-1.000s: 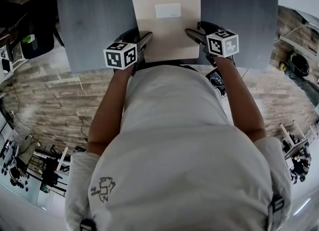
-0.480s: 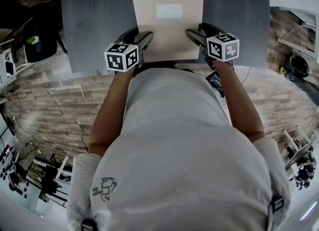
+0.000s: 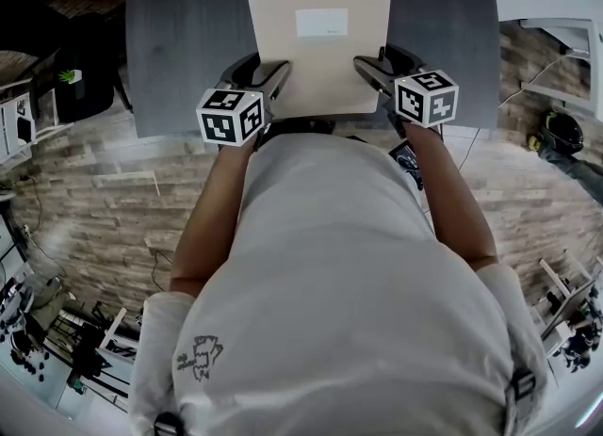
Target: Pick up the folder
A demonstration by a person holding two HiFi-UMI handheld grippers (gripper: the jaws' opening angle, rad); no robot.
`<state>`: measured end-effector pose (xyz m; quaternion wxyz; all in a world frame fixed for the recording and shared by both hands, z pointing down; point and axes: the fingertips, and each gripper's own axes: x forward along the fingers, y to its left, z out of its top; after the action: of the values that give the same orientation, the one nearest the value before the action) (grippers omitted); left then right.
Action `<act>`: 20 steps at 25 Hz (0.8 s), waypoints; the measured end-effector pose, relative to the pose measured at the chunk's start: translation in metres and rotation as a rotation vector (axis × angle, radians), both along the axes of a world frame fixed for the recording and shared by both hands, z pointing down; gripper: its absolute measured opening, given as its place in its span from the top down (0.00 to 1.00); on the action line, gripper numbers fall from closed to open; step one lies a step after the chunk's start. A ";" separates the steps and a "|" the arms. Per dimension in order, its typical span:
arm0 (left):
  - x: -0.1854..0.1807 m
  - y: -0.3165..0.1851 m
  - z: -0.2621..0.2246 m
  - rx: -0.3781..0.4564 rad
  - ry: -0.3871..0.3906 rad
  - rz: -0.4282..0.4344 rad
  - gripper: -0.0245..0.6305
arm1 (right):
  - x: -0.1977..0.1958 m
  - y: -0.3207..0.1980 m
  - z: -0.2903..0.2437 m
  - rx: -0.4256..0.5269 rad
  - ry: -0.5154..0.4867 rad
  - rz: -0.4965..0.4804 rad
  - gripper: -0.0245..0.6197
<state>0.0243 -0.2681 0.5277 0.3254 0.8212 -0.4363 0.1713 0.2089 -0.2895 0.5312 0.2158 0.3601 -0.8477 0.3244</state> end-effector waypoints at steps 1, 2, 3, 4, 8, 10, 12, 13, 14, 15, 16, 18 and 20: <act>0.001 0.001 -0.005 0.012 -0.002 -0.004 0.57 | 0.001 0.001 -0.005 0.015 -0.003 -0.001 0.49; 0.002 0.003 -0.009 0.024 -0.005 -0.007 0.57 | 0.002 0.002 -0.010 0.031 -0.004 -0.003 0.49; 0.003 0.005 -0.013 0.036 -0.008 -0.011 0.57 | 0.003 0.003 -0.014 0.047 -0.003 -0.006 0.49; 0.004 0.007 -0.016 0.047 -0.011 -0.016 0.57 | 0.004 0.004 -0.018 0.062 -0.003 -0.010 0.49; 0.005 0.016 -0.027 0.073 -0.014 -0.033 0.57 | 0.004 0.009 -0.034 0.121 -0.022 -0.016 0.50; 0.003 0.021 -0.035 0.088 -0.017 -0.040 0.57 | 0.003 0.013 -0.043 0.145 -0.030 -0.016 0.50; 0.001 0.025 -0.044 0.104 -0.023 -0.044 0.57 | 0.001 0.017 -0.053 0.165 -0.034 -0.017 0.50; -0.001 0.026 -0.048 0.111 -0.027 -0.044 0.57 | 0.000 0.018 -0.057 0.174 -0.037 -0.016 0.50; -0.002 0.026 -0.051 0.117 -0.031 -0.042 0.57 | -0.002 0.019 -0.060 0.182 -0.041 -0.013 0.51; -0.004 0.026 -0.055 0.124 -0.033 -0.040 0.57 | -0.003 0.020 -0.064 0.190 -0.046 -0.007 0.51; -0.005 0.027 -0.059 0.131 -0.034 -0.036 0.57 | -0.003 0.021 -0.067 0.199 -0.050 0.000 0.51; -0.006 0.027 -0.066 0.145 -0.032 -0.026 0.57 | -0.004 0.023 -0.074 0.218 -0.056 0.019 0.52; -0.009 0.029 -0.072 0.155 -0.027 -0.017 0.57 | -0.007 0.027 -0.080 0.230 -0.062 0.035 0.52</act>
<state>0.0152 -0.2393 0.4559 0.2562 0.8378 -0.4598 0.1452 0.2020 -0.2627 0.4516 0.1410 0.3868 -0.8792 0.2398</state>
